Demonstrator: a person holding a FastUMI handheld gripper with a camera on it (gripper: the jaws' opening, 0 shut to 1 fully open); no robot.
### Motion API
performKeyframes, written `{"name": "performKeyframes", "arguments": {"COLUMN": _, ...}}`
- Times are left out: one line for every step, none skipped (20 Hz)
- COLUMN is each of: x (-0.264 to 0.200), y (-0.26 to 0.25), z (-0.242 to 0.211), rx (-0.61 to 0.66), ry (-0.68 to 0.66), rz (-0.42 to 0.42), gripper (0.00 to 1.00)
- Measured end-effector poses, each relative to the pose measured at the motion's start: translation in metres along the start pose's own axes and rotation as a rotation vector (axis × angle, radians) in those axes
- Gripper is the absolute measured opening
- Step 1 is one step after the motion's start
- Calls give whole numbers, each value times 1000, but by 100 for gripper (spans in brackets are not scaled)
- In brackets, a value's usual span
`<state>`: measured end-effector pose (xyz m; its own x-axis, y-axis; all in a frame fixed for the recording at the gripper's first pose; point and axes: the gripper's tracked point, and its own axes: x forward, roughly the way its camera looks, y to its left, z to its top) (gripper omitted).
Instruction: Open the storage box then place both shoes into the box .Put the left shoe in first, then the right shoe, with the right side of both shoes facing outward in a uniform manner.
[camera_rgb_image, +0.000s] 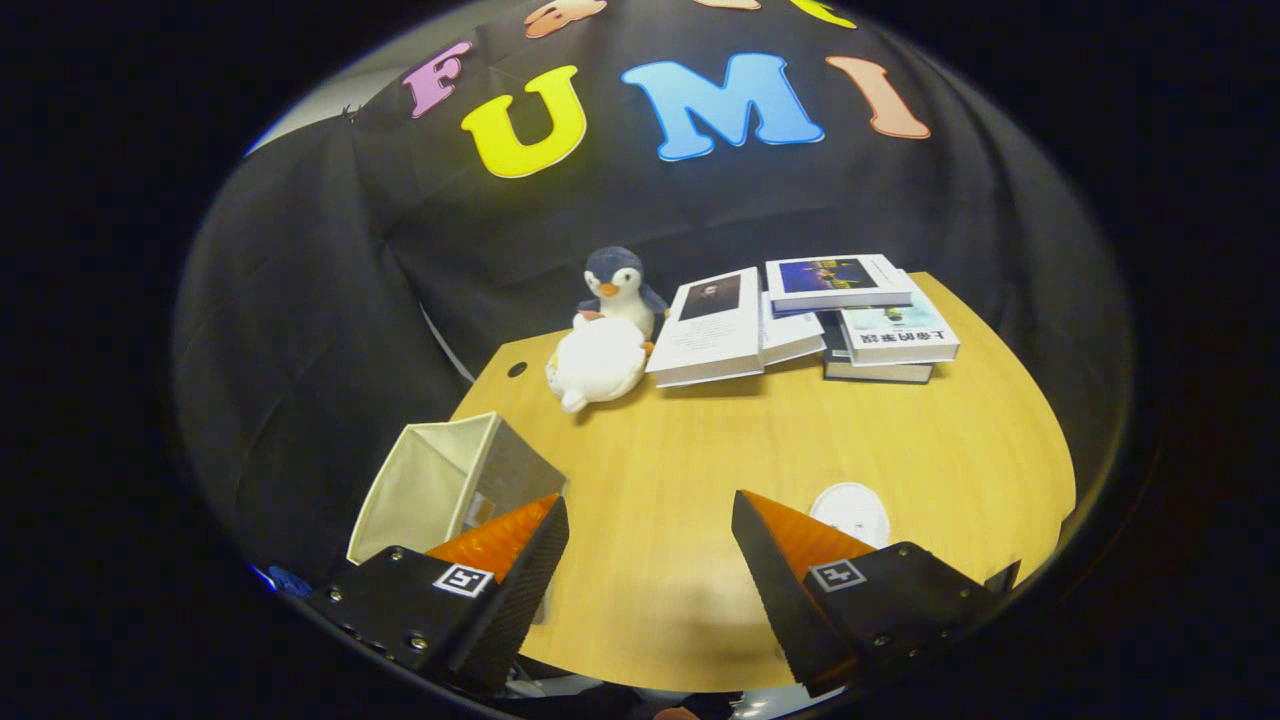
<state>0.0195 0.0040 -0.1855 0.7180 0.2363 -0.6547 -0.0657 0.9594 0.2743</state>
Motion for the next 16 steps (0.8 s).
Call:
{"name": "performKeyframes", "arguments": {"x": -2, "y": -14, "z": -1, "rx": 2, "ry": 1, "rz": -20, "gripper": 99}}
{"name": "performKeyframes", "arguments": {"x": -3, "y": -25, "z": -5, "rx": 4, "ry": 4, "rz": -33, "gripper": 99}}
{"name": "performKeyframes", "arguments": {"x": -3, "y": -38, "z": -9, "rx": 5, "ry": 9, "rz": -47, "gripper": 99}}
{"name": "performKeyframes", "arguments": {"x": -2, "y": -50, "z": -13, "rx": 3, "ry": 12, "rz": -62, "gripper": 99}}
{"name": "performKeyframes", "arguments": {"x": -3, "y": -61, "z": -17, "rx": -1, "ry": 18, "rz": -75, "gripper": 99}}
{"name": "performKeyframes", "arguments": {"x": -2, "y": -70, "z": -23, "rx": -2, "ry": 25, "rz": -85, "gripper": 99}}
{"name": "performKeyframes", "arguments": {"x": 0, "y": -79, "z": -28, "rx": -2, "ry": 34, "rz": -93, "gripper": 99}}
{"name": "performKeyframes", "arguments": {"x": 2, "y": -88, "z": -34, "rx": -2, "ry": 43, "rz": -103, "gripper": 99}}
{"name": "performKeyframes", "arguments": {"x": 4, "y": -97, "z": -39, "rx": 1, "ry": 53, "rz": -114, "gripper": 99}}
{"name": "performKeyframes", "arguments": {"x": 5, "y": -106, "z": -45, "rx": 1, "ry": 61, "rz": -126, "gripper": 99}}
{"name": "performKeyframes", "arguments": {"x": 8, "y": -116, "z": -50, "rx": 1, "ry": 69, "rz": -141, "gripper": 99}}
{"name": "performKeyframes", "arguments": {"x": 10, "y": -125, "z": -56, "rx": -1, "ry": 81, "rz": -155, "gripper": 99}}
{"name": "performKeyframes", "arguments": {"x": 11, "y": -133, "z": -63, "rx": -1, "ry": 96, "rz": -166, "gripper": 99}}
{"name": "performKeyframes", "arguments": {"x": 14, "y": -141, "z": -70, "rx": 1, "ry": 112, "rz": -178, "gripper": 99}}
{"name": "performKeyframes", "arguments": {"x": 16, "y": -148, "z": -77, "rx": 4, "ry": 129, "rz": -191, "gripper": 99}}
{"name": "performKeyframes", "arguments": {"x": 18, "y": -154, "z": -84, "rx": 10, "ry": 145, "rz": -199, "gripper": 99}}
